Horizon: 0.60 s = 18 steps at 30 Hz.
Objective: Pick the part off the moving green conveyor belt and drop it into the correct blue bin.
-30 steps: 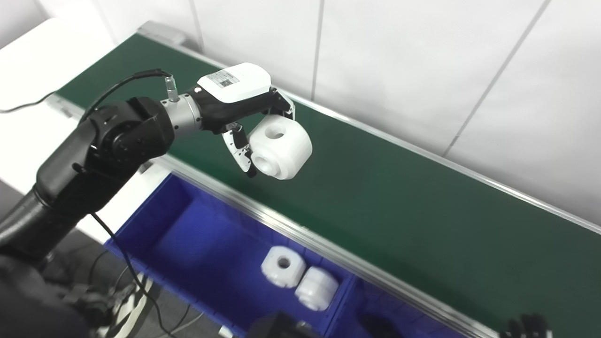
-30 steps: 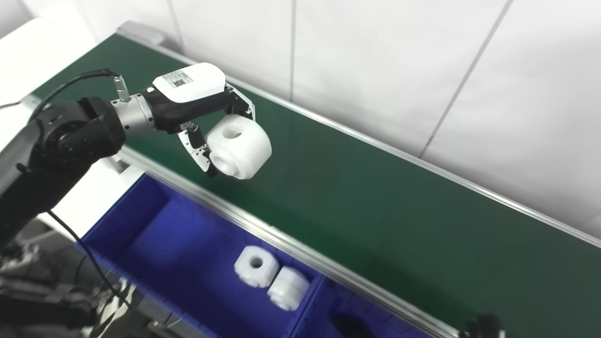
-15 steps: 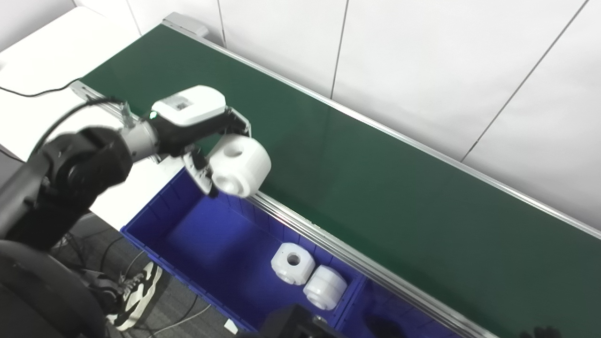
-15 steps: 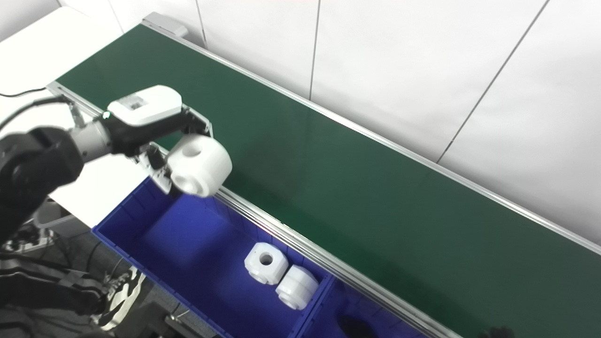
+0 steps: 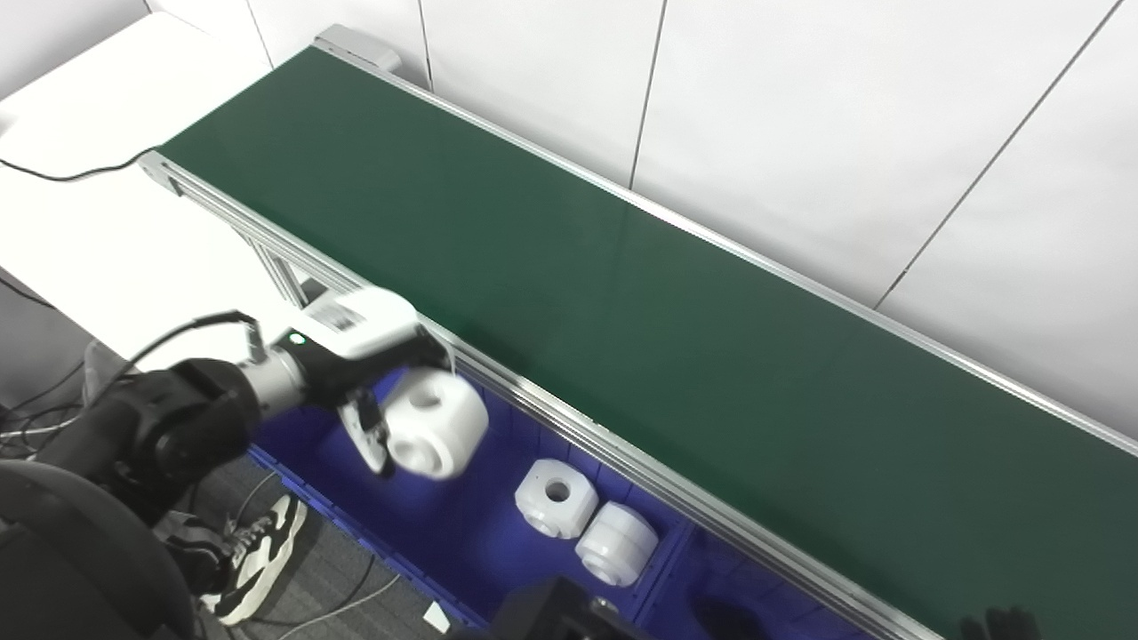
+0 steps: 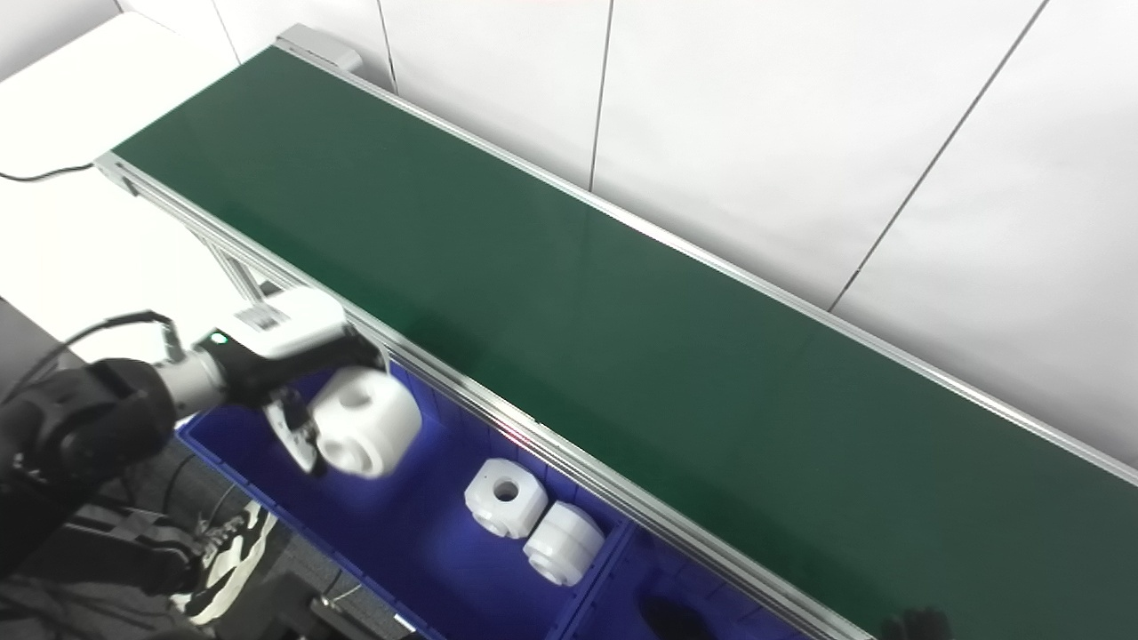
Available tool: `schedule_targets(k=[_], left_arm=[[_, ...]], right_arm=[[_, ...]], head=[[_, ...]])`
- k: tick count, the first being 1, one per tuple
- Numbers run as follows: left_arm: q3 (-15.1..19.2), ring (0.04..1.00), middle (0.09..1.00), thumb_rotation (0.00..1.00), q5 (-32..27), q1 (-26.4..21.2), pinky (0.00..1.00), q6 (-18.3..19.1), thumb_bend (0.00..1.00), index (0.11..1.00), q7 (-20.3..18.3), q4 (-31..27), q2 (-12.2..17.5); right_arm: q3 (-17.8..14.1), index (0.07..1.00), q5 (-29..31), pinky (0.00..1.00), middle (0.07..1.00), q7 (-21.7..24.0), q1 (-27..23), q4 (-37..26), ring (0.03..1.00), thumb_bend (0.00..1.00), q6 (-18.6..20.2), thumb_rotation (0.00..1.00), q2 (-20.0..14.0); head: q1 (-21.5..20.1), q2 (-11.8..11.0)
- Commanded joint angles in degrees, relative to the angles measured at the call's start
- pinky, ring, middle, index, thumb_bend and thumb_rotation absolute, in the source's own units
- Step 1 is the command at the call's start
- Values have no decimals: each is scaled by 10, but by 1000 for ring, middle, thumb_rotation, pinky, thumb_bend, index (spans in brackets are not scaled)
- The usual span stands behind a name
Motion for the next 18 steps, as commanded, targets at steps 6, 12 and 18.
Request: schedule_targets(k=[6,12,18], left_arm=[[-22,600,607,111,33,-32,594,19,735,543,-29,-1,27],[-37,856,869,509,50,-44,796,75,999,861,-118,-27,50],[-40,993,996,635,41,-48,936,107,1000,996,-167,-49,65]], right_arm=[[3,1000,-7,1000,1000,0,8,-28,1000,910,-10,1000,9],[3,1000,-4,1000,1000,1,9,-26,1000,914,-13,1000,10],[1,1000,-5,1000,1000,1,8,-25,1000,931,-11,1000,10]], head=[[-3,1],[-8,0],[-7,-1]])
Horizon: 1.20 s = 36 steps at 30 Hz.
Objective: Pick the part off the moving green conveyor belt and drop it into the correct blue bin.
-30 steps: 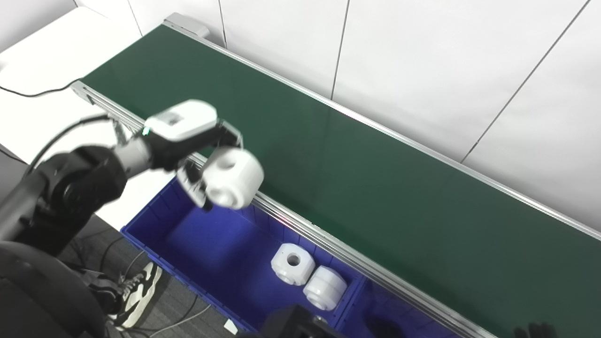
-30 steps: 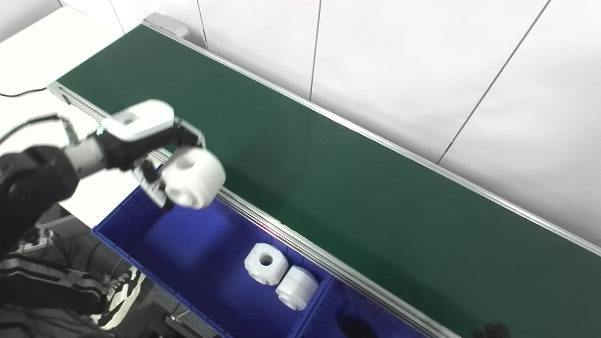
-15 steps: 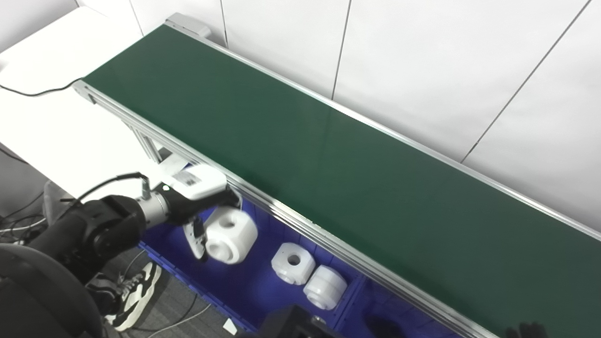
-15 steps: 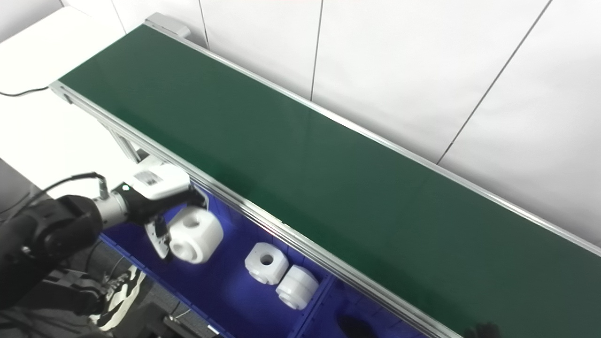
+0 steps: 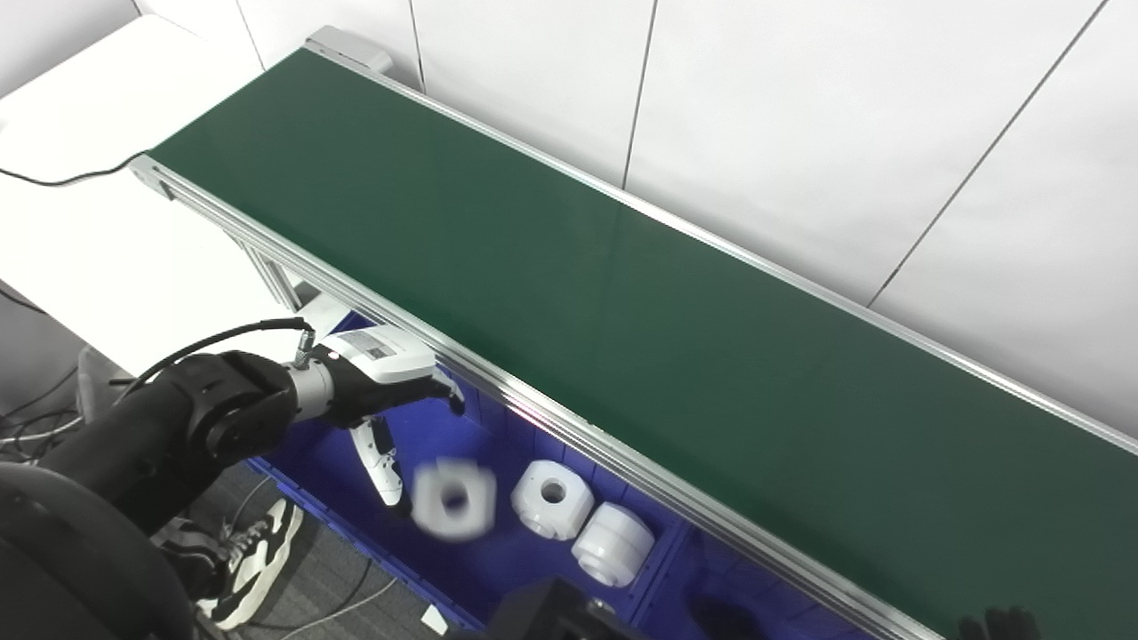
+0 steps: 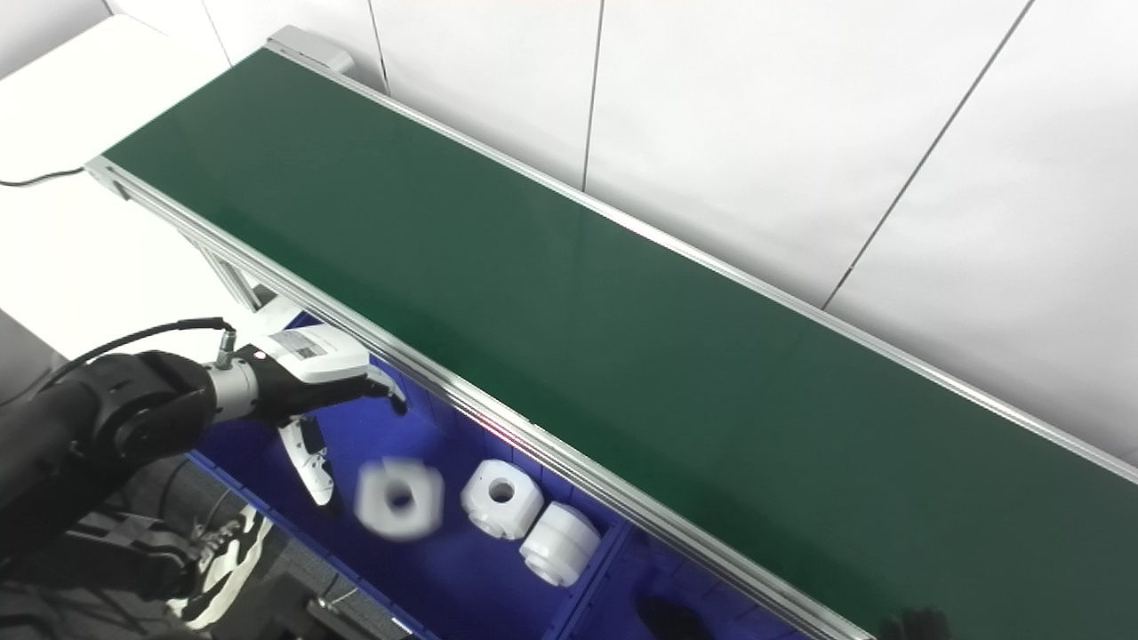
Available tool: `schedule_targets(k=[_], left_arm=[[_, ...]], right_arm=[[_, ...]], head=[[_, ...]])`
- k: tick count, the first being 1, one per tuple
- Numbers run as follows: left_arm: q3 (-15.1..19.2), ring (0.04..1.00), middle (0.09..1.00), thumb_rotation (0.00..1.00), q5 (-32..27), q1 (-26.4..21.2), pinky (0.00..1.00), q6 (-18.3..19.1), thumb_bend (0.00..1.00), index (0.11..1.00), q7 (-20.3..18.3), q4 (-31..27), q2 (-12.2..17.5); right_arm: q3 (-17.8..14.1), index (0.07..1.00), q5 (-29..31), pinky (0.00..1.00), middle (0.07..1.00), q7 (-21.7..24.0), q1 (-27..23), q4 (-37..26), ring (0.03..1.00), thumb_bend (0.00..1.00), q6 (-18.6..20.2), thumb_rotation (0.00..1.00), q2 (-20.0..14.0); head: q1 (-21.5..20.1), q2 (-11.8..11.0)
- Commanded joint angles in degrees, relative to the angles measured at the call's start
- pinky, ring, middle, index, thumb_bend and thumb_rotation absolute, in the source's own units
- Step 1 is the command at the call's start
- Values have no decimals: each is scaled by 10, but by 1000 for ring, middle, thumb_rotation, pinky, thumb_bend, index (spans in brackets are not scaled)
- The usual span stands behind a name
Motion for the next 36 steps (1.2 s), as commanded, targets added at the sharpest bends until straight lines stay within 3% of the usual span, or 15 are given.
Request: schedule_targets(k=[1,7,11,13,15,16,17,18,19,20,22,25,29,33,36], left_arm=[[9,997,998,635,-7,-5,940,14,1000,998,-4,-23,20],[44,1000,1000,642,-77,2,975,11,1000,1000,17,-44,12],[104,1000,1000,602,-270,4,999,19,1000,1000,38,-68,-13],[133,1000,1000,577,-394,0,1000,30,1000,1000,43,-80,-27],[150,1000,1000,605,-495,-6,1000,33,1000,1000,49,-87,-44],[156,1000,1000,614,-535,-8,1000,31,1000,1000,58,-90,-58],[163,1000,1000,639,-566,-10,1000,34,1000,1000,67,-94,-72],[166,1000,1000,670,-587,-12,1000,40,1000,1000,77,-100,-87],[170,1000,1000,697,-600,-14,1000,49,1000,1000,88,-107,-100],[173,1000,1000,716,-609,-15,1000,57,1000,1000,96,-111,-107],[165,1000,1000,815,-617,-23,1000,89,1000,1000,137,-141,-155],[139,1000,1000,894,-625,-38,1000,90,1000,1000,176,-145,-204],[117,1000,1000,877,-610,-45,1000,40,1000,1000,197,-109,-241],[64,1000,1000,868,-589,-15,1000,59,1000,1000,244,-114,-315],[27,1000,1000,890,-562,11,1000,64,1000,1000,257,-116,-336]], right_arm=[[0,1000,-1,1000,1000,3,1,-14,1000,931,-11,1000,2],[1,1000,-2,1000,1000,2,2,-14,1000,938,-9,1000,4],[4,1000,-9,1000,1000,-3,3,-12,1000,945,-10,1000,14],[11,1000,-20,1000,1000,-9,5,-16,1000,943,-9,1000,26],[20,1000,-34,985,1000,-17,8,-24,988,940,-6,997,41],[24,1000,-41,971,994,-20,9,-27,976,947,-3,983,47],[30,1000,-51,958,989,-24,10,-31,967,950,0,966,54],[34,1000,-61,947,984,-27,11,-34,962,953,4,955,58],[41,1000,-74,937,981,-29,11,-36,961,954,6,945,65],[46,1000,-83,930,981,-32,11,-37,960,951,7,938,69],[64,1000,-110,928,984,-40,13,-36,965,946,8,934,86],[86,1000,-150,922,986,-54,14,-29,963,939,4,947,110],[110,1000,-182,939,995,-70,13,-9,972,938,-6,961,132],[131,1000,-214,952,991,-101,14,14,962,952,-17,948,156],[142,1000,-226,966,999,-120,12,28,973,928,-23,934,164]], head=[[0,0],[-20,6],[-74,27],[-153,48],[-212,57],[-212,57],[-255,61],[-255,61],[-294,65],[-294,65],[-354,65],[-404,59],[-463,48],[-542,32],[-576,24]])
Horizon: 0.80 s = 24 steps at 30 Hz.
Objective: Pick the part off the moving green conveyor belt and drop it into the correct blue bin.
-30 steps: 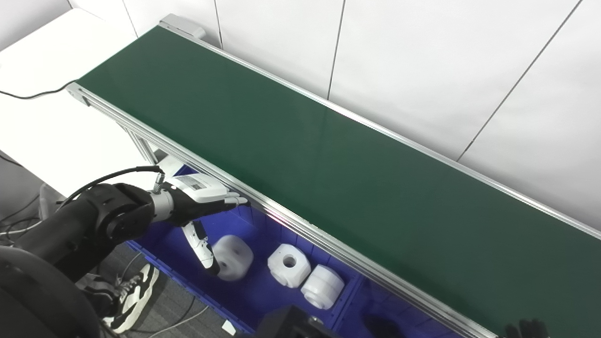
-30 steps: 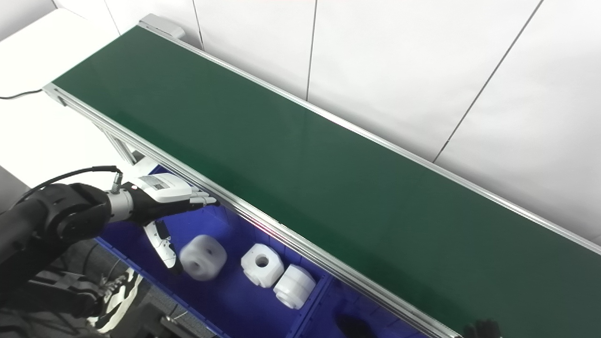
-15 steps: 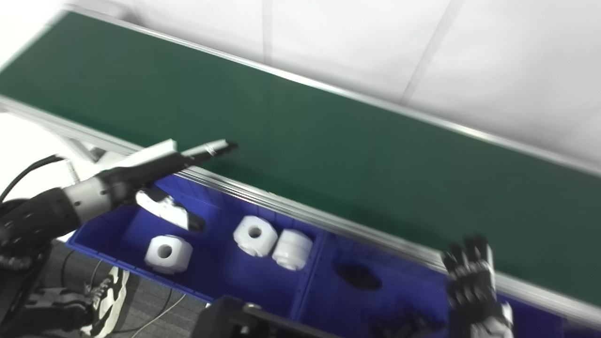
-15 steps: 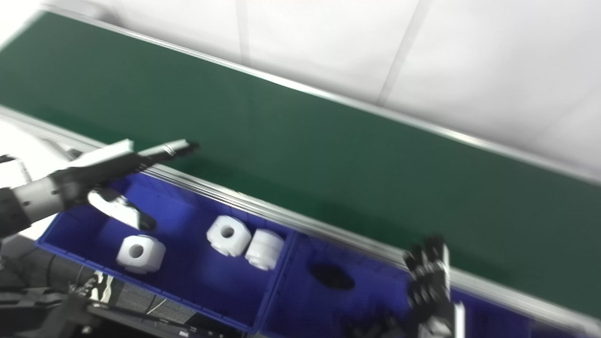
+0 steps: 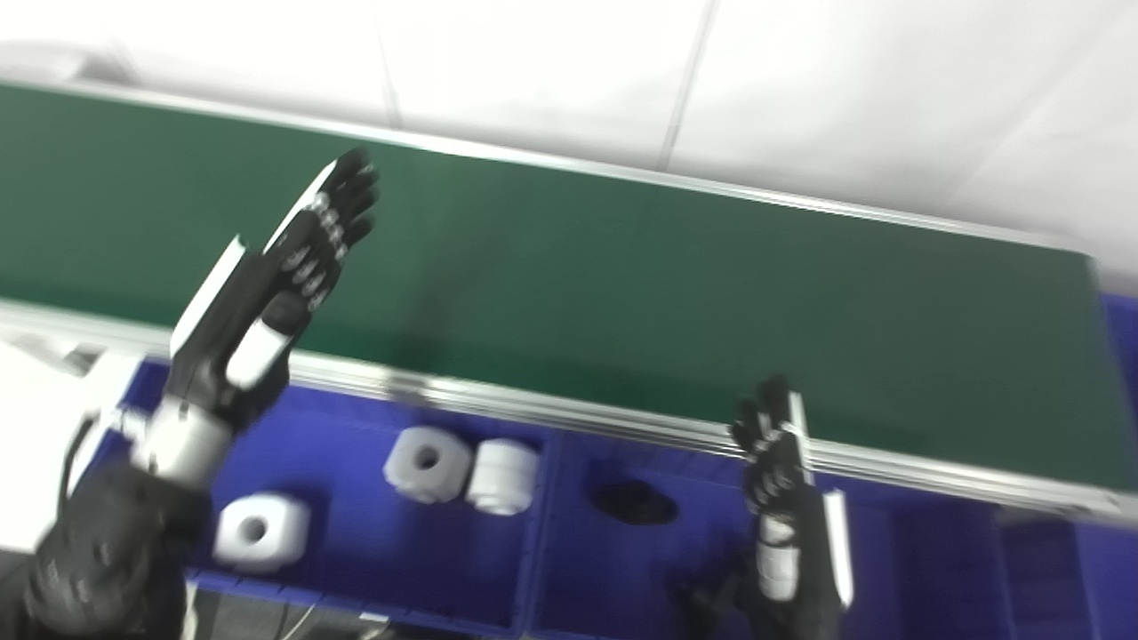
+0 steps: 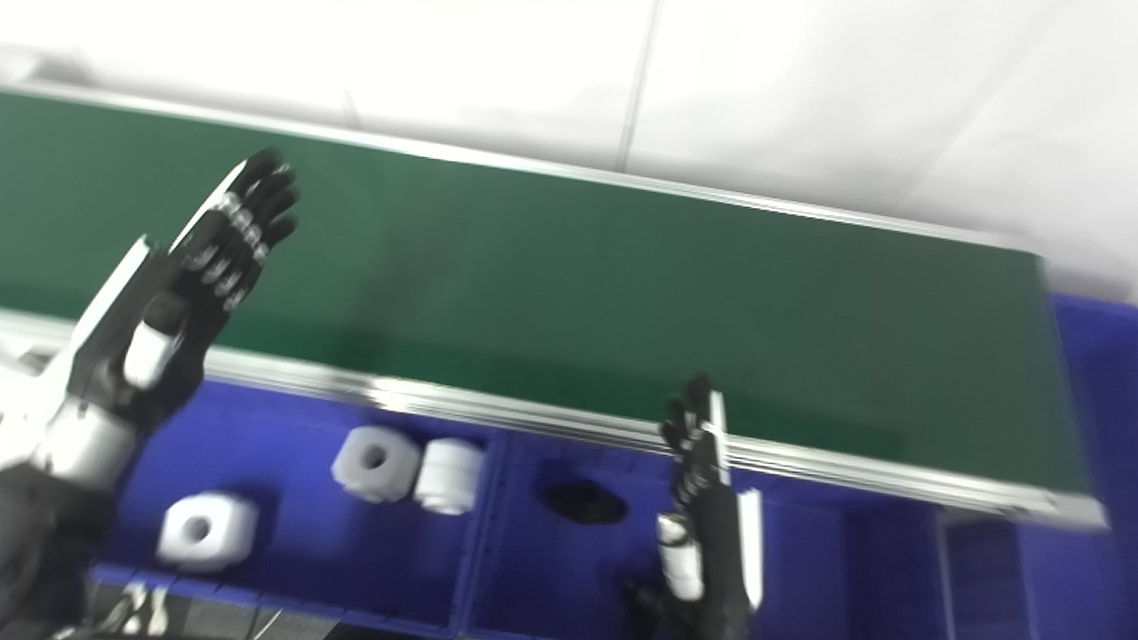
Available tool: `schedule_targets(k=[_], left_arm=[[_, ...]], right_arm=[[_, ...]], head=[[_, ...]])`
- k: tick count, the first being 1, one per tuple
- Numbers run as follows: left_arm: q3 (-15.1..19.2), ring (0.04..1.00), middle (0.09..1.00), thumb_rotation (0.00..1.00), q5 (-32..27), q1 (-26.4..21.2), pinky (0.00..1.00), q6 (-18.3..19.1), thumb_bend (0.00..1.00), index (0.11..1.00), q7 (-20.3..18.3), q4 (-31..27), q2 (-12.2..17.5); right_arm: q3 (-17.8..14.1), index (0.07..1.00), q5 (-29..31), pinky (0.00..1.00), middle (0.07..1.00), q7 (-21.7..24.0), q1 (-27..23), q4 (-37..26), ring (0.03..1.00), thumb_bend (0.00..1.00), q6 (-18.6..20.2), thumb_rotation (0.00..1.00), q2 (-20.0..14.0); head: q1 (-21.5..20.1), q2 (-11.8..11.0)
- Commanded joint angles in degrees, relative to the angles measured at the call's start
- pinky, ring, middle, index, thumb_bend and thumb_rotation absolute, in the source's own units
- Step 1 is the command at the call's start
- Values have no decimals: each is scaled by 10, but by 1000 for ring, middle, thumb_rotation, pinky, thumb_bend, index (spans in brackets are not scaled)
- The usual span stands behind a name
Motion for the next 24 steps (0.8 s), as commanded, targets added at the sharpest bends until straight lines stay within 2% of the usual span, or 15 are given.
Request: schedule_targets(k=[1,4,7,13,17,20,24], left_arm=[[-13,1000,1000,895,19,11,1000,-15,1000,1000,9,-8,11],[-29,1000,1000,866,32,8,1000,-46,1000,1000,7,26,11],[-37,1000,1000,879,43,-5,1000,-74,1000,1000,18,58,2],[-54,1000,1000,905,61,-4,1000,-113,1000,1000,34,83,-9],[-69,1000,1000,916,68,24,1000,-137,1000,1000,44,77,-17],[-81,1000,1000,927,77,53,1000,-168,1000,1000,53,66,-23],[-95,1000,1000,935,84,105,1000,-187,1000,1000,68,43,-34]], right_arm=[[54,1000,-25,971,1000,-17,5,25,975,926,-30,931,71],[59,1000,-21,995,1000,-29,2,36,992,931,-36,918,71],[63,1000,-23,1000,1000,-43,2,44,999,931,-43,914,70],[70,1000,-53,1000,1000,-72,6,50,994,950,-45,953,70],[76,1000,-47,1000,1000,-78,8,46,999,936,-49,947,63],[77,1000,-36,1000,1000,-80,8,39,998,923,-51,936,53],[75,1000,-29,1000,1000,-79,13,23,996,925,-44,935,38]], head=[[-15,-5],[-25,-9],[-46,-14],[-69,-17],[-52,-11],[-25,-4],[7,-1]])
